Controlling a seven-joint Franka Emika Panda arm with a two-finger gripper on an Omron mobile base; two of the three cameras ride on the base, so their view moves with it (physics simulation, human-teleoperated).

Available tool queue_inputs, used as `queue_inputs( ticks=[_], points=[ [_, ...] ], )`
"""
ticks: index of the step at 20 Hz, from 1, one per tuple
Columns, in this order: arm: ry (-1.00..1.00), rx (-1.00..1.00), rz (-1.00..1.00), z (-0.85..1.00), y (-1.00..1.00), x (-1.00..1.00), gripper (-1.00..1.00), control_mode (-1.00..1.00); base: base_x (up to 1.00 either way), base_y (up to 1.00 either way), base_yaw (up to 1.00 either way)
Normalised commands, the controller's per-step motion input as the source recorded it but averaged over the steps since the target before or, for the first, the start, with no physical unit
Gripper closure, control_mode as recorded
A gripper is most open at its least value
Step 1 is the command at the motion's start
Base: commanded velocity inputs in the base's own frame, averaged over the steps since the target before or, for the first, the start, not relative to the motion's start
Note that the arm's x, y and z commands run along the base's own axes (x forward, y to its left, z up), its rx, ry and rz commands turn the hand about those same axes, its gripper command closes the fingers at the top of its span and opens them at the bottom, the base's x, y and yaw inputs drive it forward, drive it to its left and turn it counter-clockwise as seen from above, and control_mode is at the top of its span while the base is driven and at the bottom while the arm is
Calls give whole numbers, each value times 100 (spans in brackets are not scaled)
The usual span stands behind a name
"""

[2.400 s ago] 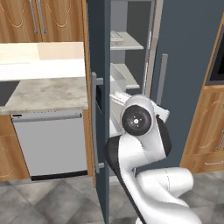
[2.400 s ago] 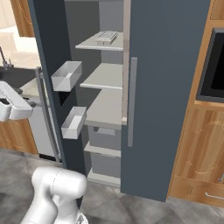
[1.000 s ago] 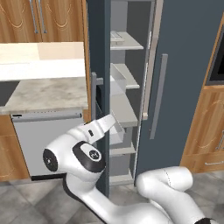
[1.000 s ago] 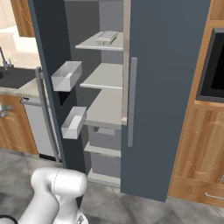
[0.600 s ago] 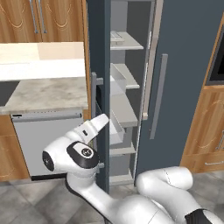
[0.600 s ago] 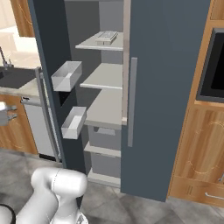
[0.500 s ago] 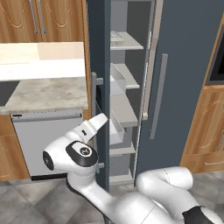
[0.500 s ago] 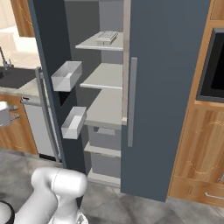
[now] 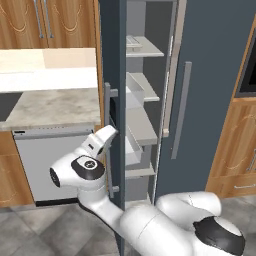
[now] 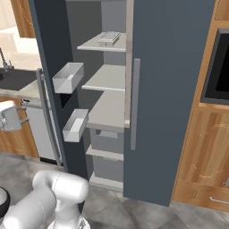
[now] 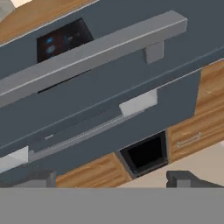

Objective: The ice cube tray has been filled with water. Take the tray and place it in the freezer to make ice. Close the freezer door after placing the tray.

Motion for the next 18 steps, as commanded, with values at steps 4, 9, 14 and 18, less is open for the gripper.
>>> queue_inputs(
  ticks=[4,9,14,18],
  points=[
    [17,-12,-5,-5,14,28,-100,-100,0,0,0],
    [15,-10,-3,-6,19,23,-100,-100,0,0,0],
    [9,-8,-2,-12,6,23,-100,-100,0,0,0],
    [10,-9,-2,-16,0,26,-100,-100,0,0,0]
  ],
)
